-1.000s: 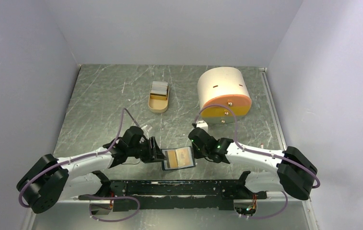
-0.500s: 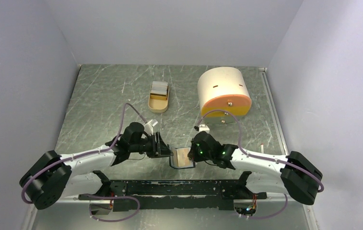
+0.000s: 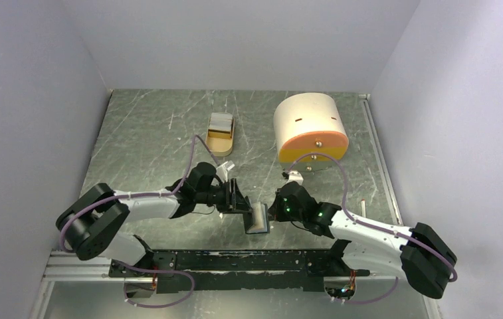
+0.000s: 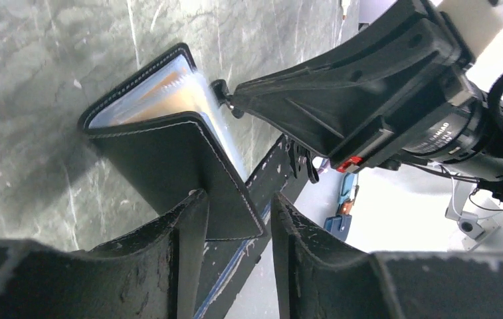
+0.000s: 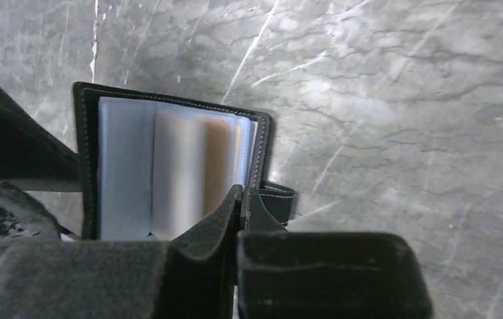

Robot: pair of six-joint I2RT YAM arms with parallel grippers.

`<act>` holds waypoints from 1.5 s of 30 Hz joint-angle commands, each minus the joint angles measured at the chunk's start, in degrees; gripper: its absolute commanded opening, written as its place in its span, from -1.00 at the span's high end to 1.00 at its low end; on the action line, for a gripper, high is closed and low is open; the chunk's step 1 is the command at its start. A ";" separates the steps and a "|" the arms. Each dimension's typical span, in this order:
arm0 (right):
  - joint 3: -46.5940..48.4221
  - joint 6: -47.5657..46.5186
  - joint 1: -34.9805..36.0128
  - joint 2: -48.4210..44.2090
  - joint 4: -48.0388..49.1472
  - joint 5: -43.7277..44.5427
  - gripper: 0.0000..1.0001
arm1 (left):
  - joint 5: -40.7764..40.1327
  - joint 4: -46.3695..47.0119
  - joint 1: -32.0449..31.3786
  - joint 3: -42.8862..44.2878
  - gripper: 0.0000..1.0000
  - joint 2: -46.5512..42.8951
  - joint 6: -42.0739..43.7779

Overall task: Put the credit cards into the card holder
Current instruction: Close the card holder at the center of the board.

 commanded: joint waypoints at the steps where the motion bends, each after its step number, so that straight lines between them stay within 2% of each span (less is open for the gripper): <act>1: -1.90 -0.12 -1.90 -3.46 -2.19 1.44 1.00 | 1.08 3.42 -0.45 3.29 0.12 4.55 2.50; 9: -3.59 0.40 -2.26 -5.24 -0.68 0.50 1.00 | -2.97 -3.59 -0.45 8.30 0.25 8.56 5.54; 12: -3.74 0.17 -2.39 -5.12 -0.40 0.21 1.00 | -6.04 -8.85 -0.41 10.24 0.21 7.74 6.99; 16: -3.73 0.09 -2.53 -5.36 -0.68 0.23 1.00 | -11.74 -16.41 -0.45 11.95 0.30 7.36 7.68; 20: -3.33 0.21 -2.64 -6.59 -1.62 0.46 1.00 | -11.83 -17.43 -0.42 12.52 0.42 9.70 7.65; 24: -2.62 -0.05 -2.62 -8.12 -2.90 0.69 1.00 | -8.36 -16.43 -1.16 13.81 0.46 13.48 8.37; 30: -1.41 -1.09 -2.62 -7.81 -2.45 -1.48 1.00 | -8.14 -16.84 -2.99 15.26 0.48 16.50 8.53; 45: 0.69 -0.51 -2.62 -4.40 -1.04 -3.20 1.00 | -3.60 -13.42 -3.83 13.97 0.43 12.28 5.08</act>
